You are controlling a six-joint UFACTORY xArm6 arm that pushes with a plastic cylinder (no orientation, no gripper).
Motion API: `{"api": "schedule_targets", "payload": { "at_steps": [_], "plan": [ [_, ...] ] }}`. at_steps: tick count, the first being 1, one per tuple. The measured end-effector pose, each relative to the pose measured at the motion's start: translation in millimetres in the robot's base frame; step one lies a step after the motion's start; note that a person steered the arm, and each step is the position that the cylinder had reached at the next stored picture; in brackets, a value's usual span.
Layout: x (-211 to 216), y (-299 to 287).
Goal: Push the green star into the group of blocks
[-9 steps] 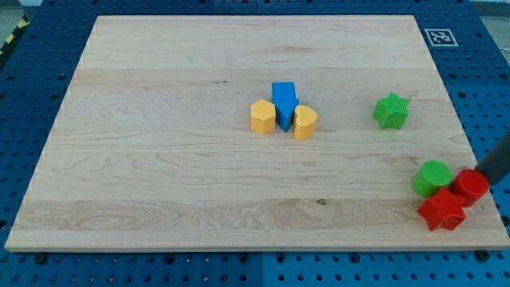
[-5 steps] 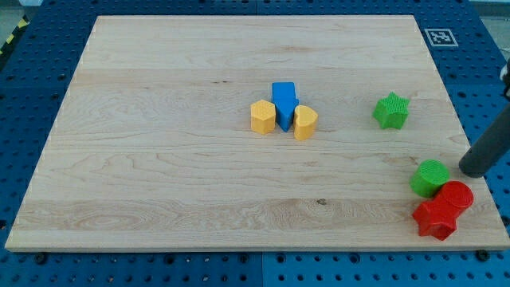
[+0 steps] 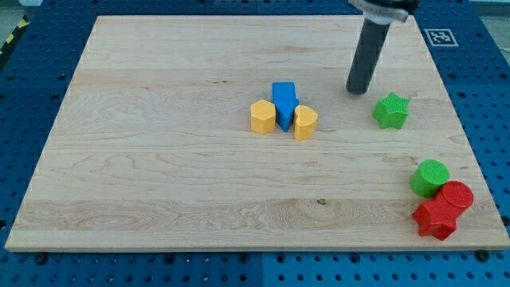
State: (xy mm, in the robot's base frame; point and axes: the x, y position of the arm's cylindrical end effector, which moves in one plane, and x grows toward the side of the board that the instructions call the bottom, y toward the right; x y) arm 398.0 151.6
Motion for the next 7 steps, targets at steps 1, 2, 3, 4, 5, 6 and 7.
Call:
{"api": "schedule_targets", "payload": {
  "at_steps": [1,2,3,4,5,6,7],
  "plan": [
    [23,17],
    [4,28],
    [-10,40],
    [16,41],
    [40,46],
    [30,46],
    [20,60]
  ]
}}
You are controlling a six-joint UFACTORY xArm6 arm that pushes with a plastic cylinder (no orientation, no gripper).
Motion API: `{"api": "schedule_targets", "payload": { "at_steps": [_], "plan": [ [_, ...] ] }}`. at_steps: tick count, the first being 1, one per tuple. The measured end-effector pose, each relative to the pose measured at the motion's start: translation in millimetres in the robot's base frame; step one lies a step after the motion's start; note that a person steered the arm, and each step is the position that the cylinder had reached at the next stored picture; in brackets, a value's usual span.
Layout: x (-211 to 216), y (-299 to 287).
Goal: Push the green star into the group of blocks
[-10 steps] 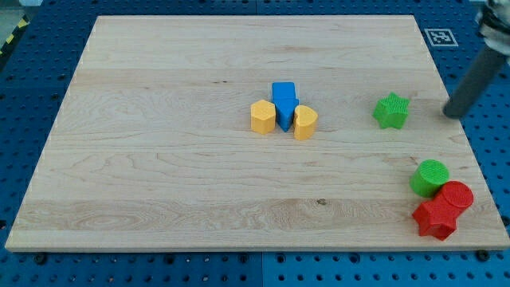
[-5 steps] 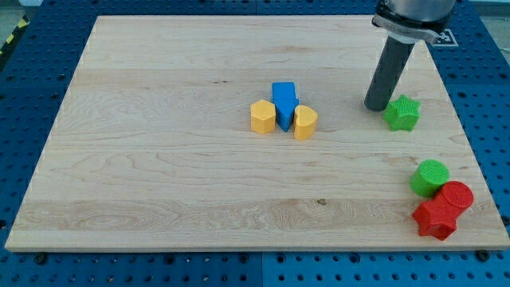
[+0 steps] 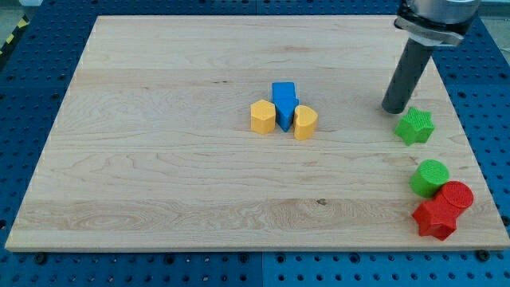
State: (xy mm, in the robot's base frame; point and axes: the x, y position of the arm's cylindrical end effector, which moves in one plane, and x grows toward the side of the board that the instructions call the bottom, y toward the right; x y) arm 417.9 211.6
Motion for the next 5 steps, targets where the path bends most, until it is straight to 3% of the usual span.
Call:
{"api": "schedule_targets", "payload": {
  "at_steps": [5],
  "plan": [
    [71,17]
  ]
}}
